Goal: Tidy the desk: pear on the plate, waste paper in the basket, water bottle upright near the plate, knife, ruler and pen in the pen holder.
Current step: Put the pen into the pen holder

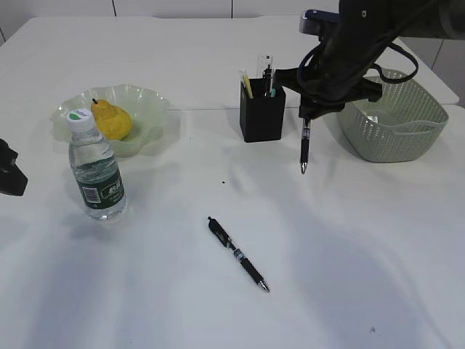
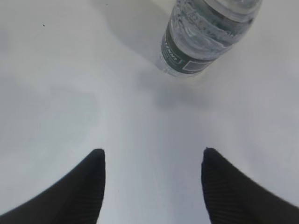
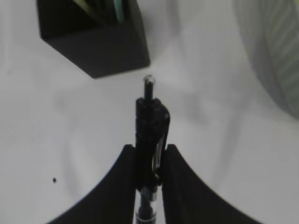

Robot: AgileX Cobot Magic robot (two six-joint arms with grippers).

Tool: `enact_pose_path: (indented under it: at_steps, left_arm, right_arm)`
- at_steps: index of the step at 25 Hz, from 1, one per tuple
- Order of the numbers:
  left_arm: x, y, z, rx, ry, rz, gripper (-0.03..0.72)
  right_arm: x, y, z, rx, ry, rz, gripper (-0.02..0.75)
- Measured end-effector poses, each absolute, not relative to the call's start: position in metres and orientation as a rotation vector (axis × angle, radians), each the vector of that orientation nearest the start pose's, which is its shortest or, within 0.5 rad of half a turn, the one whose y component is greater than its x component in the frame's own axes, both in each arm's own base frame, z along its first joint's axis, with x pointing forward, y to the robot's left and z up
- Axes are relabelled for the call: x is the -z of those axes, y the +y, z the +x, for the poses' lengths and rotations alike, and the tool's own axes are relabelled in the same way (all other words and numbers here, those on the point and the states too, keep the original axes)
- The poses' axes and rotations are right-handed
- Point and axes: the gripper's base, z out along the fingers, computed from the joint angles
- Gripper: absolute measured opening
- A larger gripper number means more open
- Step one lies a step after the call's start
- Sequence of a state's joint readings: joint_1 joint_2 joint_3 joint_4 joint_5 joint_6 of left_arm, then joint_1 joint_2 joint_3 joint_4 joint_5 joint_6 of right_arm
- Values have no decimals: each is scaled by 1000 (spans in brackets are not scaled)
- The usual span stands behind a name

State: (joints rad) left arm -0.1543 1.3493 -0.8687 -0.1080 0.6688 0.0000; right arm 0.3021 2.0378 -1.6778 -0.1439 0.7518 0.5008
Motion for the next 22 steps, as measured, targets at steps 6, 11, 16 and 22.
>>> enact_pose_path:
  at_steps: [6, 11, 16, 22]
  left_arm:
    - [-252, -46, 256, 170, 2634, 115, 456]
    - [-252, -46, 256, 170, 2634, 115, 456]
    - [-252, -46, 256, 170, 2634, 115, 456]
    - [-252, -46, 256, 170, 2634, 115, 456]
  right_arm:
    - [-248, 131, 454, -130, 2357, -27, 103]
    - [-263, 136, 466, -147, 2132, -140, 103]
    - [-276, 147, 477, -214, 1877, -251, 103]
    - [-258, 158, 490, -229, 1767, -353, 102]
